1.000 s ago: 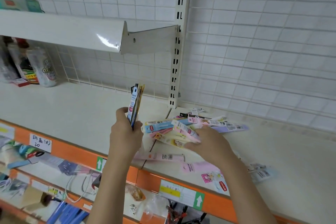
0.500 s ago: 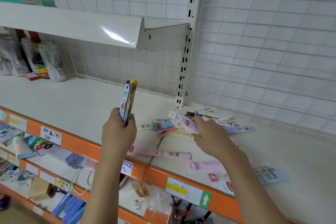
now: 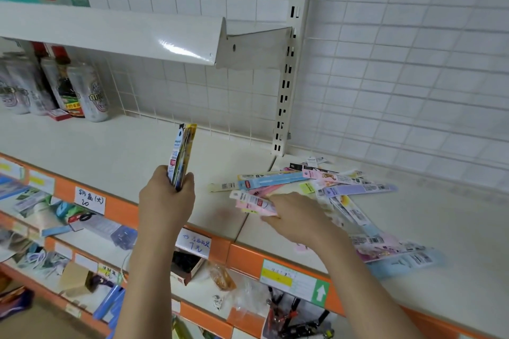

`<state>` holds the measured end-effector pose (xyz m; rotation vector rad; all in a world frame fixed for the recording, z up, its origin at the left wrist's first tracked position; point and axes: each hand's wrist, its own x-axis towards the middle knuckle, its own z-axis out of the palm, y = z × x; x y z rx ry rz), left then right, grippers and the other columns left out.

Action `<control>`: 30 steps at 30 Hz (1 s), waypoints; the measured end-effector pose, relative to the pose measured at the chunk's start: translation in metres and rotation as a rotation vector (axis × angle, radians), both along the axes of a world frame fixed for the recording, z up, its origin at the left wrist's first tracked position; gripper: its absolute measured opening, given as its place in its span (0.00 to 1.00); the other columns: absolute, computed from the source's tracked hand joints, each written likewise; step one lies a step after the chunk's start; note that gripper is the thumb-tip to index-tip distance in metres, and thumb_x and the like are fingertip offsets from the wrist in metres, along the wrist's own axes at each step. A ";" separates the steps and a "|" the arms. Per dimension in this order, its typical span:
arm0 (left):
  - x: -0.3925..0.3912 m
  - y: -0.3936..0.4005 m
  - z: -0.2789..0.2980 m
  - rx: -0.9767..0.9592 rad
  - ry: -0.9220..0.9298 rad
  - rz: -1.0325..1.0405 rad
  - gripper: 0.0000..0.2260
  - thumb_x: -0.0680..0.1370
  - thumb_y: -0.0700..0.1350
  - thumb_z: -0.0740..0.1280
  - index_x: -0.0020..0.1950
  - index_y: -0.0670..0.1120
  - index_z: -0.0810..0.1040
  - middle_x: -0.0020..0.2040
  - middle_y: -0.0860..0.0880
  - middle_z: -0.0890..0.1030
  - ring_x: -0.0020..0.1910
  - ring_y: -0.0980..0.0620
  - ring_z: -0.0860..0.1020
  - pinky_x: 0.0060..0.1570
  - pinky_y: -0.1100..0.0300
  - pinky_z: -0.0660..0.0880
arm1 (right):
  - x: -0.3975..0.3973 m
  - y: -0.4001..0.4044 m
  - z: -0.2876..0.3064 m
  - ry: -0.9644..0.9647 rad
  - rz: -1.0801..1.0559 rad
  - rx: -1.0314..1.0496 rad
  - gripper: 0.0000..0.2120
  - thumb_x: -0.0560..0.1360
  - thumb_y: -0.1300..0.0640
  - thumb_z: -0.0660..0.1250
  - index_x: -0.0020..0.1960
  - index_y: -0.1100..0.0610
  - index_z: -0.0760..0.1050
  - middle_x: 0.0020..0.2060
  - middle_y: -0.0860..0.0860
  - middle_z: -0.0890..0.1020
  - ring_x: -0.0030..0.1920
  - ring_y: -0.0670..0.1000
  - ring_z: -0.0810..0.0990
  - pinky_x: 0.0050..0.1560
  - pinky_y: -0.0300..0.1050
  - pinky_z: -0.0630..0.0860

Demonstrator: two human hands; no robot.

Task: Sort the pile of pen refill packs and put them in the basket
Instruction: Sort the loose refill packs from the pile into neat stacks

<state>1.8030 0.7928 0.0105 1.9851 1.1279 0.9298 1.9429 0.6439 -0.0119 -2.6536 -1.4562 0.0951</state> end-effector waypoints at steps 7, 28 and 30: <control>0.027 -0.016 -0.001 0.033 0.042 -0.126 0.09 0.78 0.46 0.62 0.42 0.41 0.69 0.31 0.51 0.71 0.30 0.54 0.69 0.27 0.61 0.62 | 0.034 -0.046 0.021 -0.099 -0.225 0.211 0.12 0.78 0.53 0.60 0.60 0.54 0.68 0.52 0.52 0.77 0.51 0.56 0.77 0.40 0.45 0.67; 0.110 -0.137 -0.022 0.112 0.553 -0.858 0.18 0.71 0.57 0.69 0.32 0.50 0.65 0.32 0.53 0.69 0.30 0.55 0.69 0.27 0.62 0.62 | 0.047 -0.193 0.011 -0.084 -0.699 0.572 0.06 0.77 0.54 0.64 0.51 0.55 0.70 0.33 0.53 0.78 0.34 0.57 0.75 0.33 0.47 0.70; 0.113 -0.145 -0.024 0.178 0.634 -0.881 0.17 0.71 0.58 0.68 0.34 0.49 0.65 0.35 0.52 0.69 0.36 0.52 0.70 0.32 0.61 0.64 | 0.042 -0.202 0.008 -0.068 -0.700 0.568 0.05 0.76 0.54 0.64 0.49 0.53 0.69 0.32 0.52 0.77 0.33 0.56 0.75 0.31 0.45 0.68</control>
